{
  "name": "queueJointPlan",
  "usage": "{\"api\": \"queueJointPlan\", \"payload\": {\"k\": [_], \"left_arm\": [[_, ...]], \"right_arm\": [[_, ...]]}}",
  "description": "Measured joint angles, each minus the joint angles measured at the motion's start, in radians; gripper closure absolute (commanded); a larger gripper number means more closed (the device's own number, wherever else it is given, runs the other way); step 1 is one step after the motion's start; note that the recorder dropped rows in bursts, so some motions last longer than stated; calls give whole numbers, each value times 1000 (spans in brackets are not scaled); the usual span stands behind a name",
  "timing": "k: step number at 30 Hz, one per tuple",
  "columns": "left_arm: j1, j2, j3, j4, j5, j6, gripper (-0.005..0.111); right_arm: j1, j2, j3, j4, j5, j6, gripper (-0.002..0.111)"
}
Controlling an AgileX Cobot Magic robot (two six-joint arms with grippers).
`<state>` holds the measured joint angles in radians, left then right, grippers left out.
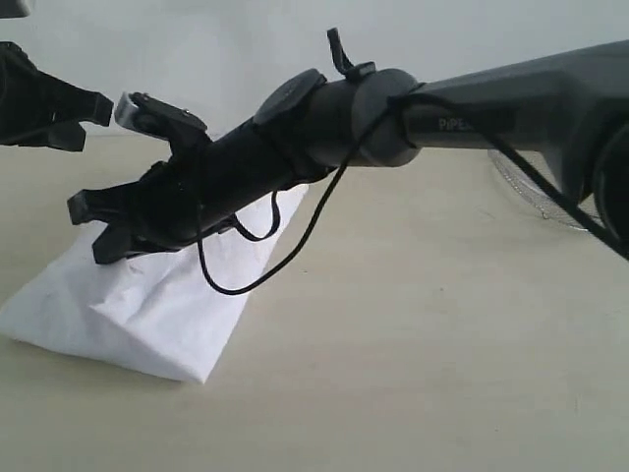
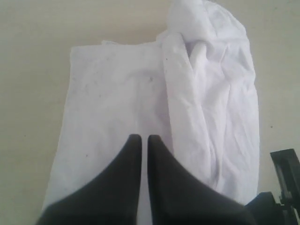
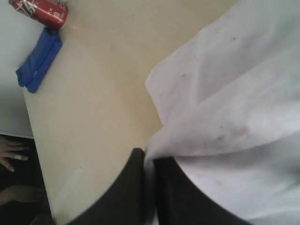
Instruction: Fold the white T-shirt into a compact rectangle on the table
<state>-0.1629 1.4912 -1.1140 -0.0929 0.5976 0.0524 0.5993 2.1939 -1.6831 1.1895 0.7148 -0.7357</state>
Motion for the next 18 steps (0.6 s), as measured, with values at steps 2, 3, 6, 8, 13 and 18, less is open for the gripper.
{"api": "queueJointPlan", "payload": {"k": [2, 3, 6, 8, 13, 18], "left_arm": [[0, -4, 0, 2, 2, 0, 102], [0, -10, 0, 2, 4, 0, 102], [0, -31, 0, 4, 4, 0, 102], [0, -45, 0, 4, 4, 0, 102], [0, -63, 0, 4, 18, -2, 102], [0, -65, 0, 4, 31, -2, 102]], "right_arm": [[7, 0, -24, 2, 0, 8, 108], [9, 0, -36, 5, 0, 10, 108], [13, 0, -62, 10, 0, 14, 108], [17, 0, -70, 11, 0, 14, 108], [33, 40, -71, 13, 2, 28, 102], [48, 95, -71, 13, 11, 38, 40]]}}
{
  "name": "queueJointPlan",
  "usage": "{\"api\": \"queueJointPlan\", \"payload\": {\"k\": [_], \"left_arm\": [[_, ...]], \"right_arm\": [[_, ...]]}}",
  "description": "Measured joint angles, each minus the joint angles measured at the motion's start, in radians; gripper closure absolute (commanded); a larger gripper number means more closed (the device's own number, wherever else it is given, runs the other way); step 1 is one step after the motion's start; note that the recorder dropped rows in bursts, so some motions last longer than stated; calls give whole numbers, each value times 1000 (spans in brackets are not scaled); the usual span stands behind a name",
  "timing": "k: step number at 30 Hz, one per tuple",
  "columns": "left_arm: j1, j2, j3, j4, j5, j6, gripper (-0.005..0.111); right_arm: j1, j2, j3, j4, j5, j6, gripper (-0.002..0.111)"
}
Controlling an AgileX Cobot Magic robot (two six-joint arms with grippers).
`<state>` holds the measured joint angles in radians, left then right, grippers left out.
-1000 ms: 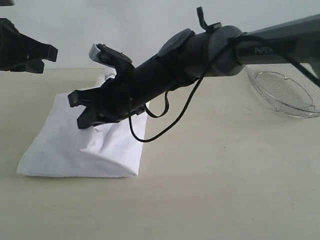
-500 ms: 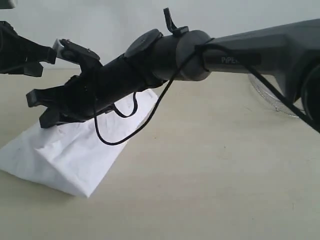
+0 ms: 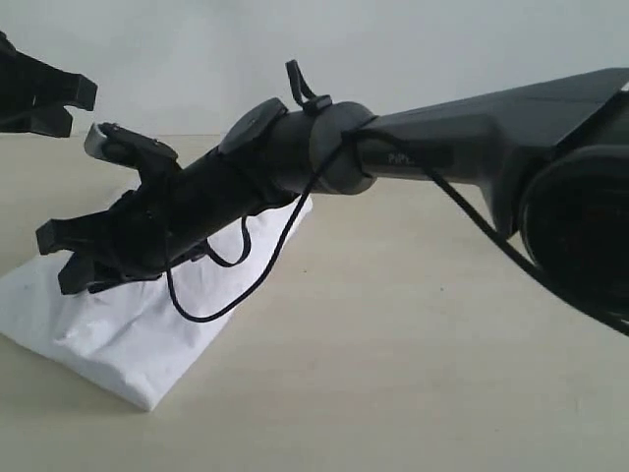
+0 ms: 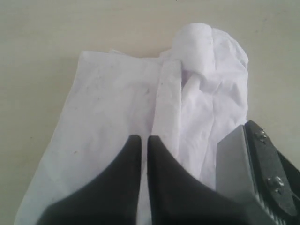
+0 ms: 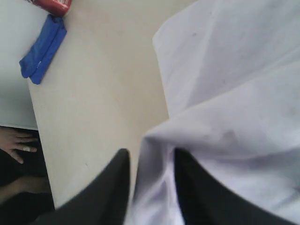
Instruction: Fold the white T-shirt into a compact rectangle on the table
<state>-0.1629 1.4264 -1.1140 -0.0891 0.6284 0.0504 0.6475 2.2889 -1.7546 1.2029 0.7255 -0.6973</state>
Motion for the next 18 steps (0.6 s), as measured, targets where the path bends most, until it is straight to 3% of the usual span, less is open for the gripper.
{"api": "queueJointPlan", "payload": {"k": [1, 2, 6, 13, 18], "left_arm": [[0, 0, 0, 0, 0, 0, 102], [0, 0, 0, 0, 0, 0, 102], [0, 0, 0, 0, 0, 0, 102], [0, 0, 0, 39, 3, 0, 102], [0, 0, 0, 76, 5, 0, 102]], "right_arm": [[0, 2, 0, 0, 0, 0, 30], [0, 4, 0, 0, 0, 1, 29], [0, 2, 0, -31, -5, 29, 47], [-11, -68, 0, -103, 8, 135, 46], [-73, -142, 71, -112, 10, 186, 46]]}}
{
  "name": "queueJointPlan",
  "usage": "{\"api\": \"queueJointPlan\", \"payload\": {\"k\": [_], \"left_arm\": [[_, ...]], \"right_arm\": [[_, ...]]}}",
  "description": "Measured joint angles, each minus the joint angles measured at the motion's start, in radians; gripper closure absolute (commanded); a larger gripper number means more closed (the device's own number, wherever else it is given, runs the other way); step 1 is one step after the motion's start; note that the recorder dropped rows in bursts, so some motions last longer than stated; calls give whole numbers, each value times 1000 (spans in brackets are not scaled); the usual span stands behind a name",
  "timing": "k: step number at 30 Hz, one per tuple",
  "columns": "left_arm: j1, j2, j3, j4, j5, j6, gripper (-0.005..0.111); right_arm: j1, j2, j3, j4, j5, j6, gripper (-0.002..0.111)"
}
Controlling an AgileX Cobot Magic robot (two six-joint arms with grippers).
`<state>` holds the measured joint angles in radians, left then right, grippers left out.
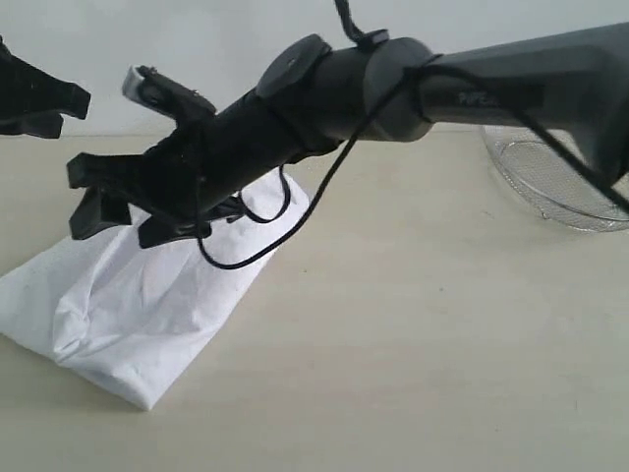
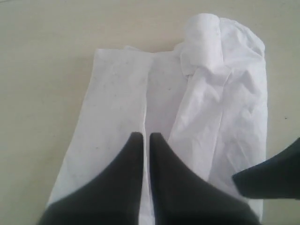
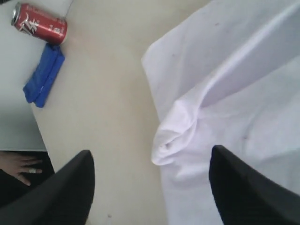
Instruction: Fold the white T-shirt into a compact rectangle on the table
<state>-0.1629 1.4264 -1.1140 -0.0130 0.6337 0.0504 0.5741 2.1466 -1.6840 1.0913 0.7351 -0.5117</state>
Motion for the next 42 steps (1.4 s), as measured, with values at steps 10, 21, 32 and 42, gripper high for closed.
{"api": "queueJointPlan", "payload": {"k": [10, 21, 32, 42], "left_arm": [[0, 82, 0, 167, 23, 3, 102], [1, 199, 0, 360, 23, -107, 102], [1, 243, 0, 365, 16, -120, 102], [1, 241, 0, 363, 16, -127, 102]], "right_arm": [[-88, -116, 281, 12, -89, 17, 46], [-87, -72, 365, 107, -281, 43, 46], [-87, -5, 369, 263, -285, 15, 46], [-43, 65, 363, 519, -264, -121, 64]]}}
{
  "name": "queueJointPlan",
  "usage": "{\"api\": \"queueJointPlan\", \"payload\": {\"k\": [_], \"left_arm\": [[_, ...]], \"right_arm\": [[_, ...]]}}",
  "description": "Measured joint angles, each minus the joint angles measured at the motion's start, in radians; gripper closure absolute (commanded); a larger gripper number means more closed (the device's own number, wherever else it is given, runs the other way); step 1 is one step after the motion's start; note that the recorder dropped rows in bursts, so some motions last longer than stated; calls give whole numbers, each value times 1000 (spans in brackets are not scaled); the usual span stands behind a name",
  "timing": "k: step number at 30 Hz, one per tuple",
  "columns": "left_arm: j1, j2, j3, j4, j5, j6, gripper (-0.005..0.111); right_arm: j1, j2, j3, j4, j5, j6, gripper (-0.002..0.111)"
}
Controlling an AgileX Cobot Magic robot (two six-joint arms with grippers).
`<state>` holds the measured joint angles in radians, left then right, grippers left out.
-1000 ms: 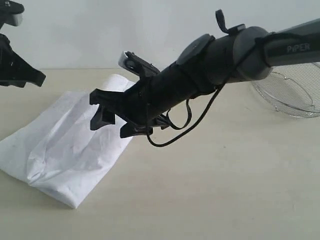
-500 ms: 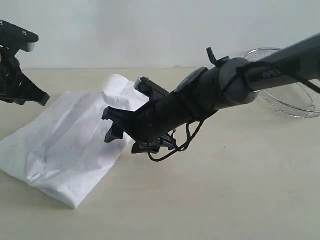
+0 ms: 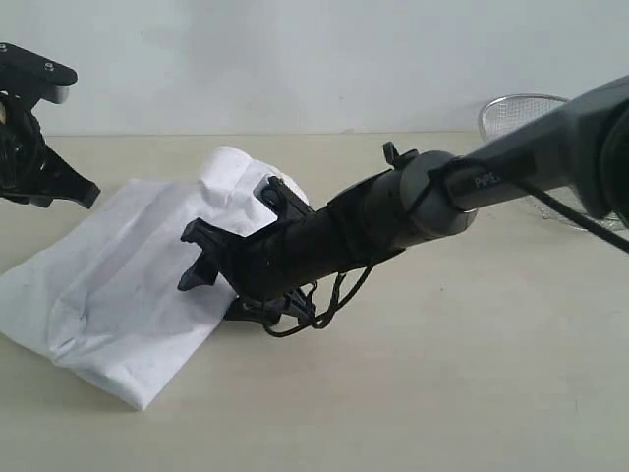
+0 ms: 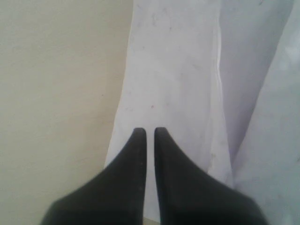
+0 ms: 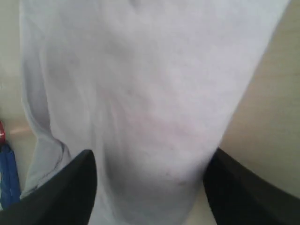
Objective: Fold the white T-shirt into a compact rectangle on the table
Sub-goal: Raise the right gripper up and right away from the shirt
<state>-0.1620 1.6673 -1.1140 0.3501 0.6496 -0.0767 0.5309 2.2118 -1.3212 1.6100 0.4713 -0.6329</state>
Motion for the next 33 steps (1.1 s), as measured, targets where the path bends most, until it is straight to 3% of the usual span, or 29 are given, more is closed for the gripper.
{"api": "queueJointPlan", "payload": {"k": [1, 2, 4, 13, 23, 33], "left_arm": [[0, -4, 0, -6, 0, 0, 102], [0, -8, 0, -6, 0, 0, 102], [0, -16, 0, -8, 0, 0, 102], [0, -66, 0, -60, 0, 0, 102], [0, -131, 0, -181, -2, 28, 102], [0, -134, 0, -375, -4, 143, 102]], "right_arm": [[2, 4, 0, 11, -8, -11, 75], [4, 6, 0, 11, -17, -16, 93], [4, 16, 0, 11, -33, -23, 108], [-64, 12, 0, -131, 78, -13, 108], [-282, -73, 5, -483, 343, 57, 108], [-461, -92, 6, -782, 443, 95, 108]]}}
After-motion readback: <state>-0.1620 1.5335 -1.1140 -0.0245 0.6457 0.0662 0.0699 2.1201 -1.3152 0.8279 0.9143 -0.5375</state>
